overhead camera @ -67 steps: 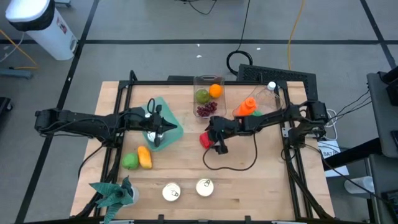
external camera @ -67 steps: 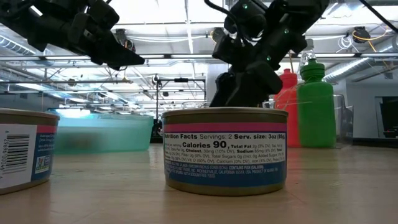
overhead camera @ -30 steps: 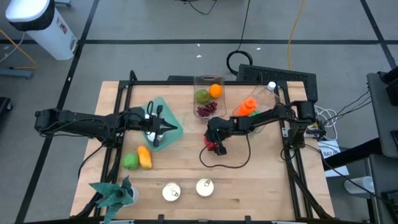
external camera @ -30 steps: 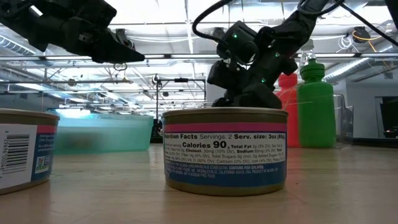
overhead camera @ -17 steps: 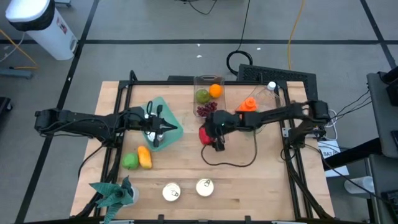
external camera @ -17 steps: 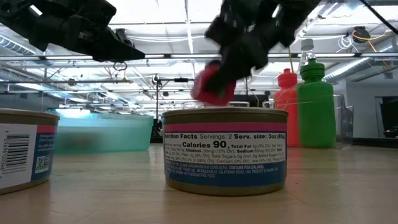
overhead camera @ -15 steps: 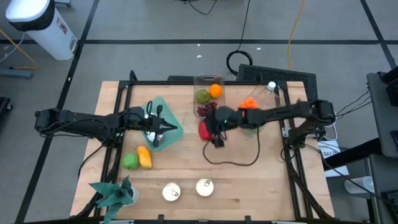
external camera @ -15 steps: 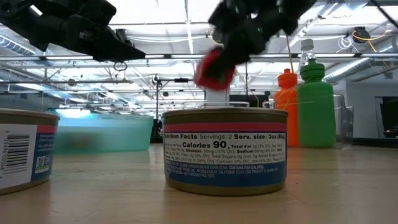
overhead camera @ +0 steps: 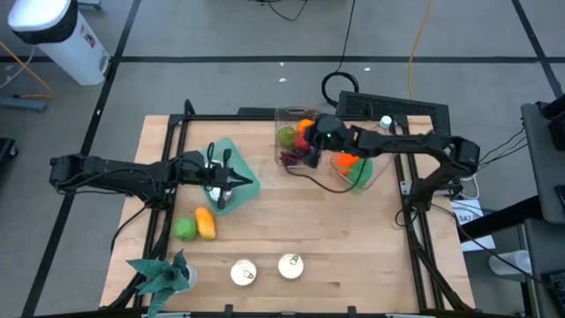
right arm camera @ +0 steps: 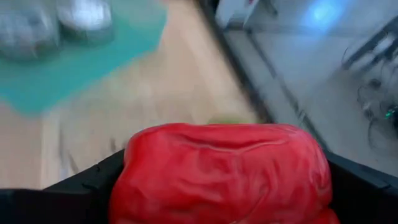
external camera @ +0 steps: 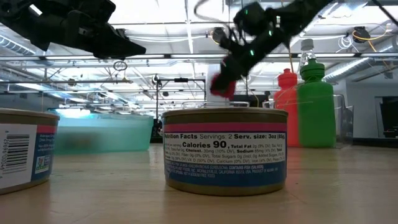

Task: Pick & Place Food Item
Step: Put the red bell pepper into the left transparent bin, then put the right blue pink tuna can into the green bin

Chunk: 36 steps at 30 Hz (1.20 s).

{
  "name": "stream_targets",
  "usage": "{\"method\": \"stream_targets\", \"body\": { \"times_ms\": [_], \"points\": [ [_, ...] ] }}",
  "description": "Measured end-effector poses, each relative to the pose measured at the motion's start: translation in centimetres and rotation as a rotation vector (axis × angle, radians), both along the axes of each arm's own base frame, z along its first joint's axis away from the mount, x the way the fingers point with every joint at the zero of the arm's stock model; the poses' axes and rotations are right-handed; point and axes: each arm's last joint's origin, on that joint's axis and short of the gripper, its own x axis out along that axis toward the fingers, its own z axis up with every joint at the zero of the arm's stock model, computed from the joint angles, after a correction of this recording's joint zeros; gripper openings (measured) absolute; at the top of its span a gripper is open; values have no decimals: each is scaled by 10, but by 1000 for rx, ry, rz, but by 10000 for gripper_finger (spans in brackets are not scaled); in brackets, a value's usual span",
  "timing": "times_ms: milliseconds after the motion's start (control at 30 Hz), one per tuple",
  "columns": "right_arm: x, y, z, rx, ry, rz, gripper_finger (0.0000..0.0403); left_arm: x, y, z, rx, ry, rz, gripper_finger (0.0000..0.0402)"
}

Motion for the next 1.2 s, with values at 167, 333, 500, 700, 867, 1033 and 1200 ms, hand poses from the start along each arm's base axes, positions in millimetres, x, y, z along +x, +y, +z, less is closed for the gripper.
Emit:
{"method": "stream_targets", "body": {
  "times_ms": [167, 333, 500, 700, 867, 1033, 1200],
  "points": [
    [4, -11, -27, 44, -2, -44, 356, 0, 0, 0, 0, -2, -1, 3],
    [6, -14, -39, 89, 21, -61, 382, 0, 0, 0, 0, -4, -2, 3],
    [8, -15, -46, 154, 25, -26, 395, 0, 0, 0, 1, -4, 1, 3],
    [10, -16, -53, 170, 41, -14, 394, 0, 0, 0, -2, -4, 1, 3],
    [8, -13, -33, 64, -23, -30, 394, 0, 1, 1, -5, -6, 2, 3],
    [-4, 7, 21, 13, -211, 89, 390, 0, 0, 1, -15, -6, -13, 3],
    [-43, 51, 95, -3, -481, 334, 322, 0, 0, 1, -15, -6, -12, 3]
  ]
}}
